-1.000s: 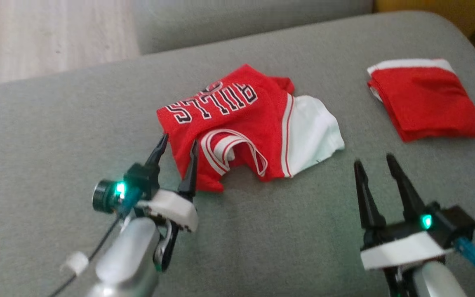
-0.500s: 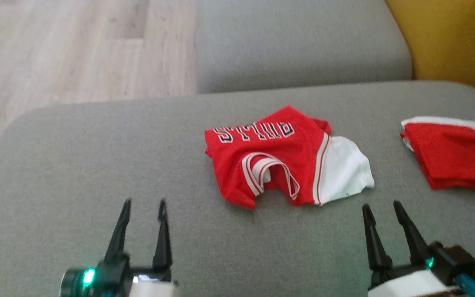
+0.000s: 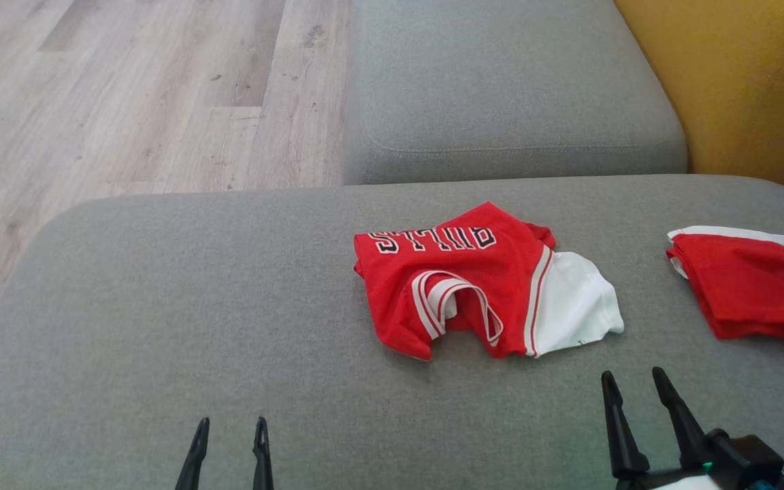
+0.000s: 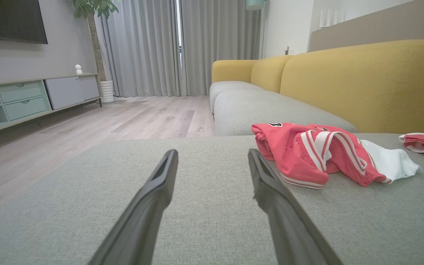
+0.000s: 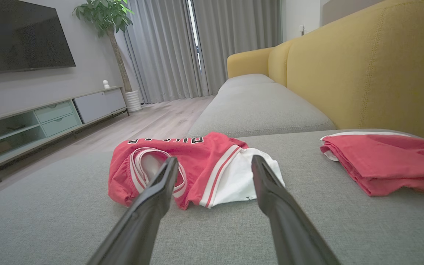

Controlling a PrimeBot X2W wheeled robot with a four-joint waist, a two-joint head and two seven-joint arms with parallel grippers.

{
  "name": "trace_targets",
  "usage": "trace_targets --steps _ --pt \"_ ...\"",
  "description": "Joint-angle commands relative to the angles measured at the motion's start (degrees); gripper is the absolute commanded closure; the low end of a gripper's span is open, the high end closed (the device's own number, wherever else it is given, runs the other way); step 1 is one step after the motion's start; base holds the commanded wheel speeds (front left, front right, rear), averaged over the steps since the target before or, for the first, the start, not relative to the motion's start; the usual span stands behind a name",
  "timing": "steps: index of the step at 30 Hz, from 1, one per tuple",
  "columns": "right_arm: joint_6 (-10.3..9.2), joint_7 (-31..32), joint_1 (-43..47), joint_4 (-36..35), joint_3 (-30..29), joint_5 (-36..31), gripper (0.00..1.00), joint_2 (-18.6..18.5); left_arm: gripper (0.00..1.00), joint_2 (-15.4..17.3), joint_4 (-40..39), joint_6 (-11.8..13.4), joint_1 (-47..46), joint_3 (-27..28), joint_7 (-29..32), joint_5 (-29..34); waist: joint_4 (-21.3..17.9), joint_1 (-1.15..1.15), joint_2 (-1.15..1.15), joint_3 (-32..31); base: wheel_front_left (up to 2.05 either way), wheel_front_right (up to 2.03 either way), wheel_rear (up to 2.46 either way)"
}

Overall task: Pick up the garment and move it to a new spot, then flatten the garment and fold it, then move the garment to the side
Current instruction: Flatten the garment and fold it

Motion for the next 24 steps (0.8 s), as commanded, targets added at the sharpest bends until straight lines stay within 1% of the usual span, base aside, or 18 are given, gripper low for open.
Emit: trace_targets --steps 1,12,24 --pt "-0.04 -0.6 -1.7 -1.6 1.2 -0.2 0.0 -0.3 0.0 -0.8 -2.0 -0.4 -2.3 2.5 -0.5 0.5 0.0 0.01 0.0 0.0 0.0 0.0 0.0" --pt "-0.04 -0.6 -2.0 -1.5 1.4 0.1 0.0 -0.3 0.0 -1.7 -1.8 -1.6 -1.9 3.7 -0.5 1.7 -0.6 0.01 0.0 0.3 0.0 0.0 0.0" --pt "-0.04 -0.6 -2.4 -1.8 1.2 0.2 0.0 -0.3 0.0 -2.3 -1.4 -2.2 -2.3 3.7 -0.5 2.1 -1.5 0.01 0.0 1.4 0.0 0.0 0.0"
